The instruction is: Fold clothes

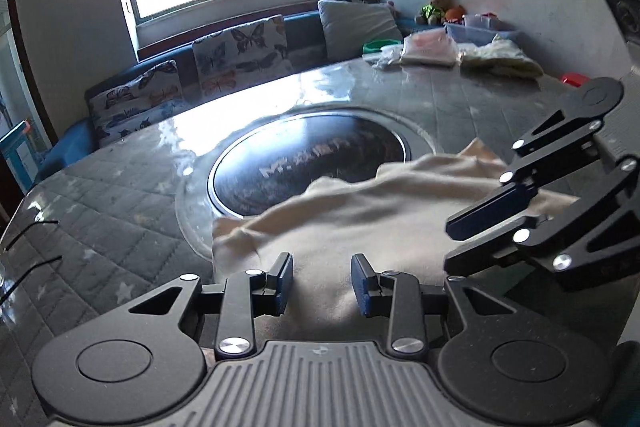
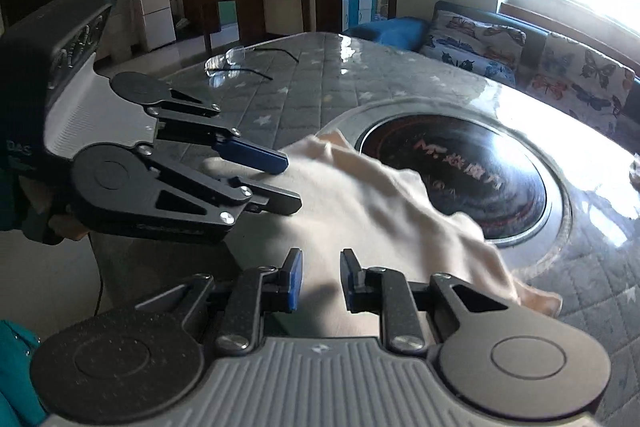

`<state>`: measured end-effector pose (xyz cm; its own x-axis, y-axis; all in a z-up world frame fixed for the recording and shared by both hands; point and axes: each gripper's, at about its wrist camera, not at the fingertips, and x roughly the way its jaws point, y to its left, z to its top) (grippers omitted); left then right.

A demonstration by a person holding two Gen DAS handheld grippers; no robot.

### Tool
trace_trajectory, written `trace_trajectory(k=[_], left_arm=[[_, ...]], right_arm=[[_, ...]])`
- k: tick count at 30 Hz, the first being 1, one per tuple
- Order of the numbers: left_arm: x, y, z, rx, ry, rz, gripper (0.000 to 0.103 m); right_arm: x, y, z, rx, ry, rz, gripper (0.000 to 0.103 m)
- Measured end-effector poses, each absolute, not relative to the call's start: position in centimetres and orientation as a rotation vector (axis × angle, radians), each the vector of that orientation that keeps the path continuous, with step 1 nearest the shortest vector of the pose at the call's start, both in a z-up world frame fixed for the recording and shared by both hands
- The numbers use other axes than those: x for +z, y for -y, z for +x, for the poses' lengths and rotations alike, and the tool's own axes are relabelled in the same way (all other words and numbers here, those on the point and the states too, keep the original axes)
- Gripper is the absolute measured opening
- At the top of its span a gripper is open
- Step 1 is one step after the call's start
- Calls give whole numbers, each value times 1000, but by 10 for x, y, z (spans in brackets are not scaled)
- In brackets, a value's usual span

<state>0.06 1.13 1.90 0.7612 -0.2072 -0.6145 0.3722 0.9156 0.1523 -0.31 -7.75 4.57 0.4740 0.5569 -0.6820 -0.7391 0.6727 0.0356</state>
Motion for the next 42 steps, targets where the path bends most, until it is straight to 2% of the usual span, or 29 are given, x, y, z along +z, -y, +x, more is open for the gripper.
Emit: trace_trajectory(k=[18,23,31,33,34,35,42], left_arm=[[10,-10,4,-308,-646,299,38],[10,-9,5,-305,-647,301,38],[10,-9,6,-305,-650,304,39],[10,-9,6,-305,-651,305,39],[10,-9,6,-305,-651,306,39],[10,-9,6,-305,-651,306,39],[9,-10,5,-306,-651,305,40]], right_arm=[[43,141,-13,743,-797,-170,23],[52,166,0,596,-766,-126,23],[33,186,29,482,-809,-56,23],[30,182,32,479,-805,-66,19],[28,181,33,473,-807,-68,9],[28,181,33,465,-804,-69,4],[33,177,30,375,-725,-178,2]])
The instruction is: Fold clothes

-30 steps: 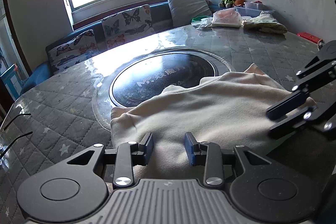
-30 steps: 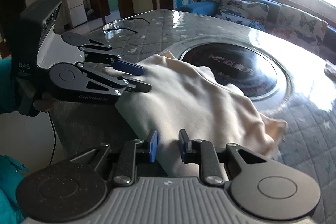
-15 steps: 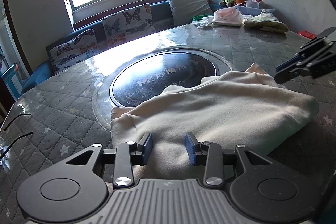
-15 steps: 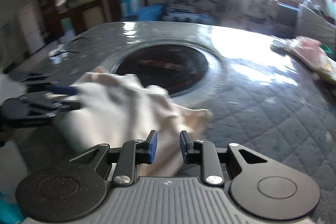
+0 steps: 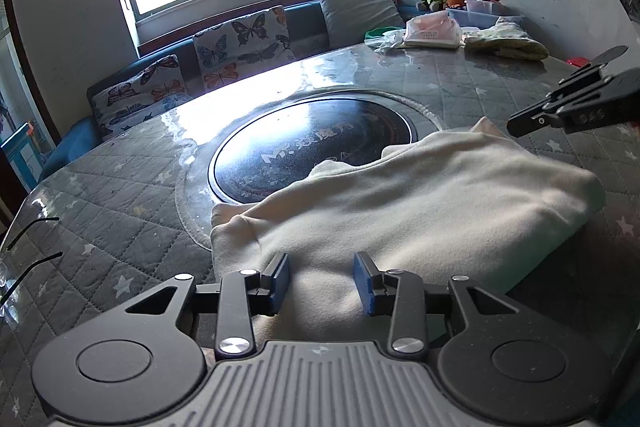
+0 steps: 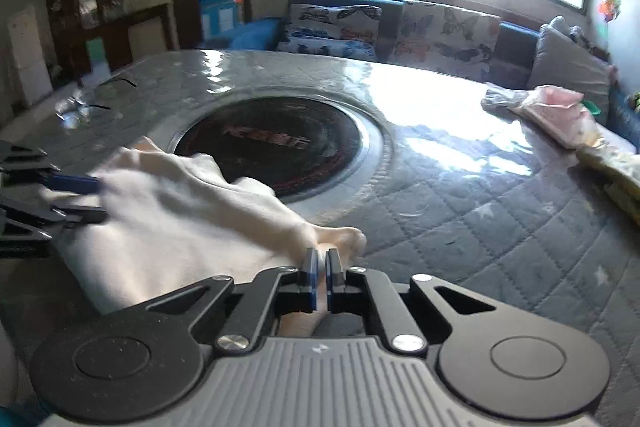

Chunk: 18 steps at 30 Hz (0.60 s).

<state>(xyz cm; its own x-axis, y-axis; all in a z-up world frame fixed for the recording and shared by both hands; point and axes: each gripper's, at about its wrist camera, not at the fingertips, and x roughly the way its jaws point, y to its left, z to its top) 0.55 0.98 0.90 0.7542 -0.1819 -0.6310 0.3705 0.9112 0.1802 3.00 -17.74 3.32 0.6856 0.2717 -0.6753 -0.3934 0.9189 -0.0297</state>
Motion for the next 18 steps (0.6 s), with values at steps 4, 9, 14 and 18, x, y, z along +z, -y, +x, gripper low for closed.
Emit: trace_trajectory(k=[4,9,14,18], left_arm=[[10,-10,5,-305,-654,303,40],[9,-8,7,-302,-653,311,40],[10,-8,6,-297,-655,307,41],[10,-9,5,-298,-656,307,41]], right_arm=[[25,188,35,325,-748,-155,2],[44,184,32,410,-696,-95,4],[38,152,41,532,-694,-124,7],[22,149,60,490,-726,-129,7]])
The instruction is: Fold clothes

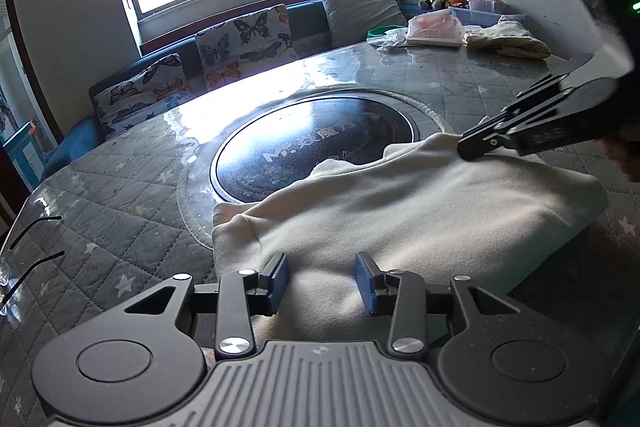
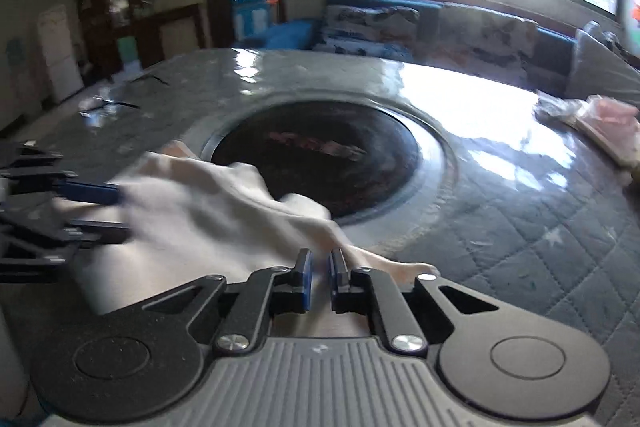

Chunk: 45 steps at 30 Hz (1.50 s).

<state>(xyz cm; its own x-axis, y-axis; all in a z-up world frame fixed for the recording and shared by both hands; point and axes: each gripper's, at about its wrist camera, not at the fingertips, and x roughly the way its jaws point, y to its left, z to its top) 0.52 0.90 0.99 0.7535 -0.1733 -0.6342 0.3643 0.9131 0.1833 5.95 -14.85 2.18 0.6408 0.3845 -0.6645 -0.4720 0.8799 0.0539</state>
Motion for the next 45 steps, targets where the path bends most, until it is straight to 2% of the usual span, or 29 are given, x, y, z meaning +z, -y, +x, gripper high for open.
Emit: trace_trajectory(k=[2,10,17,28,31,36,41,45], left_arm=[[10,-9,5,-299,-656,305,41],[10,-9,5,-296,-654,305,42],[9,-9,6,-296,-653,305,42],[15,-12,7,-282,-663,283,47],[17,-15,6,-274,-668,277,47],[25,-33,0,-235,-658,220,47],[24,-48,-3,-203,-680,172,47],[16,-59,-4,-171,-709,149,48]], right_arm=[[20,154,63,471,-739,-105,3],[49,163,33,571,-731,-137,7],[44,154,-12,667,-772,-251,7],[50,154,-8,650,-750,-211,7],[41,148,-1,654,-769,-200,14],[36,149,4,647,-784,-186,17],[42,143,0,662,-750,-186,29],[39,135,0,672,-744,-181,30]])
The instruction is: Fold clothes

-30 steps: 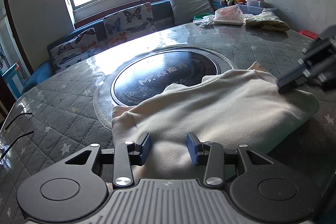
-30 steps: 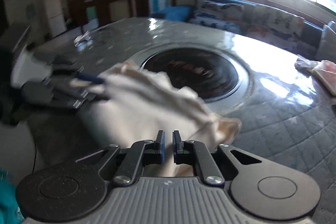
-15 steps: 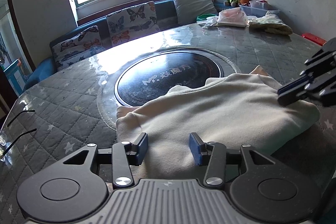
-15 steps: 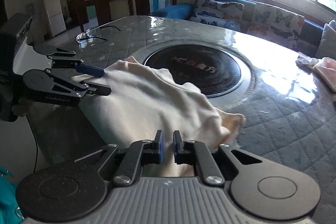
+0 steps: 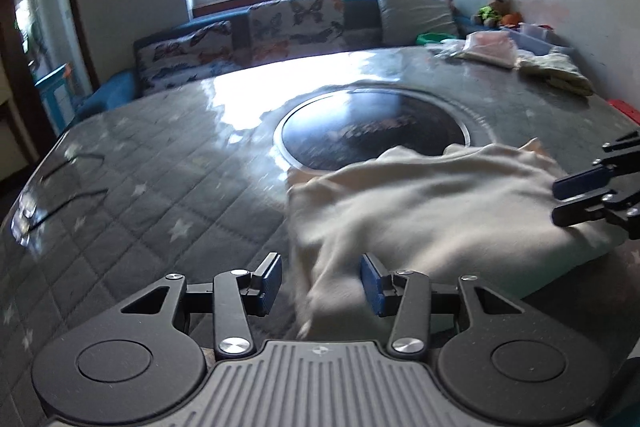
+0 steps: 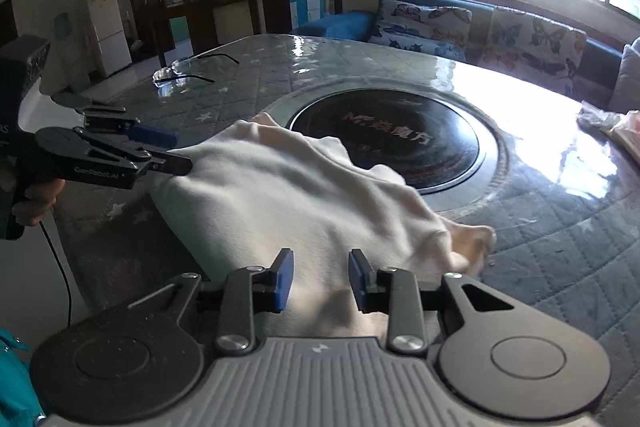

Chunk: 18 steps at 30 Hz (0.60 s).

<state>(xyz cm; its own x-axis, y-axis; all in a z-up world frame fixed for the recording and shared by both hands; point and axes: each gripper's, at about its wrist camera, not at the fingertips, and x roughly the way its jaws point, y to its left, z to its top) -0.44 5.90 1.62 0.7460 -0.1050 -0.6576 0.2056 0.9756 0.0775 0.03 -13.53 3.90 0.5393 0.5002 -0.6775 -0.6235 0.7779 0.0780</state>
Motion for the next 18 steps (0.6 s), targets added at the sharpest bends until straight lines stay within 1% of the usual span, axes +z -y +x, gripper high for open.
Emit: trace_trajectory(k=[6,10,13,16,18], left_arm=[[18,-64,-8,-160,-709,137,49],[22,-68,-9,-143,-696,123,49],[17,-69,-5,-129,-724,126,49],[19,-66,-6,-126,-725,134,49],[22,-65,-5,-119,-727,128,51]], right_arm=[[37,135,2,656,-755,-171,32],[44,133,-1,656,-720,-175,39],[40,129,1,659,-726,-167,42],[36,126,2,648,-739,-162,44],[36,124,3,639,-739,-156,45]])
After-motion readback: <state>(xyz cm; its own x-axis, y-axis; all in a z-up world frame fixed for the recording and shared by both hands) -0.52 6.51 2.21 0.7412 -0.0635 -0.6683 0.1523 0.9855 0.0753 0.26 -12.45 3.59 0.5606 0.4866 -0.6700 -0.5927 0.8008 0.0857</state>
